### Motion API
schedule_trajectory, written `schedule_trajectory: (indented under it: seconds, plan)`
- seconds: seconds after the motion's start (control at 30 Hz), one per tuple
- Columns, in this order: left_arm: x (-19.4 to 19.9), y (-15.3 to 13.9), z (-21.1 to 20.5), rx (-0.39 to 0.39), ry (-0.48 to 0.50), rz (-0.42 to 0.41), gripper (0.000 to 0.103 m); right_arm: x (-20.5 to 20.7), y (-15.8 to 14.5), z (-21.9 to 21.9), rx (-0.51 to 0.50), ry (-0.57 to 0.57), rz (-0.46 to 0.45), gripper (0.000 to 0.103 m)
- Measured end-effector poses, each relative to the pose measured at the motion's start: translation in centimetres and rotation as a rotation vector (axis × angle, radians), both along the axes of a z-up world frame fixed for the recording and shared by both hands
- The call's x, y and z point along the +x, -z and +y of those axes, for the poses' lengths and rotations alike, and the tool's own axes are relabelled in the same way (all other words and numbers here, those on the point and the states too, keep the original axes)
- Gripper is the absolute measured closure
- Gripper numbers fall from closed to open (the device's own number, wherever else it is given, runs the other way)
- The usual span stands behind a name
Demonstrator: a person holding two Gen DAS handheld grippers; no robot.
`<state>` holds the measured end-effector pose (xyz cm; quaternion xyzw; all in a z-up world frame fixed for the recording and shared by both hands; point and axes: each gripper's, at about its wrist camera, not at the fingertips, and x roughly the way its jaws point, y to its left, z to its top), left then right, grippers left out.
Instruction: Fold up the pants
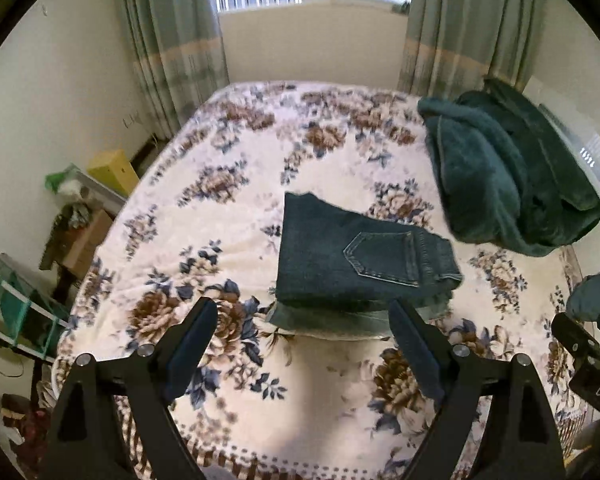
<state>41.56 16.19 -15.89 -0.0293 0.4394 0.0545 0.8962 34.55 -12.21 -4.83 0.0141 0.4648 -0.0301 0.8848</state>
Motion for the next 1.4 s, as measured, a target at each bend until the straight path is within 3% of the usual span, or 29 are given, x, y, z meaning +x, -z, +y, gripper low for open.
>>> schedule_trajectory:
  seconds: [0.43,0.63,0.83,1.1,1.3,1.37,1.4]
  plan:
    - [-17.4,-11.7,-2.6,0.017,-0.05,-0.166,0.016,-18.3,-15.3,-2.2,-0.007,-0.095,-0.198,0.0]
    - [-22.9,-14.8,-3.2,0.03,-0.051,-0.207,0.016,-25.8,-20.2,-2.6,0.004,-0.114,-0.243,0.0]
    - [-26.0,-16.5,-3.3,0.021,-0.023,-0.218,0.016,-31.5,-24.9,-2.1,-0.028,-0.12,-0.3,0.0]
    - [-29.4,-17.9,-2.4,0.028,-0.021,-0.248,0.016,-36.0,-28.5,-1.1,-0.024,-0.127,-0.337,0.0]
    - [-30.4,-18.0,-2.1,0.023,-0.02,-0.248,0.016,-36.8,-28.8,-0.6,-0.031,-0.136,-0.321,0.0]
    - [-30.7,-17.9,-2.1,0.028,-0.02,-0.245,0.012,-37.0,-29.0,-0.6,-0.028,-0.134,-0.318,0.0]
    - [-30.9,-17.8,-2.1,0.025,-0.019,-0.244,0.004,-37.0,-29.0,-0.7,-0.023,-0.134,-0.314,0.0]
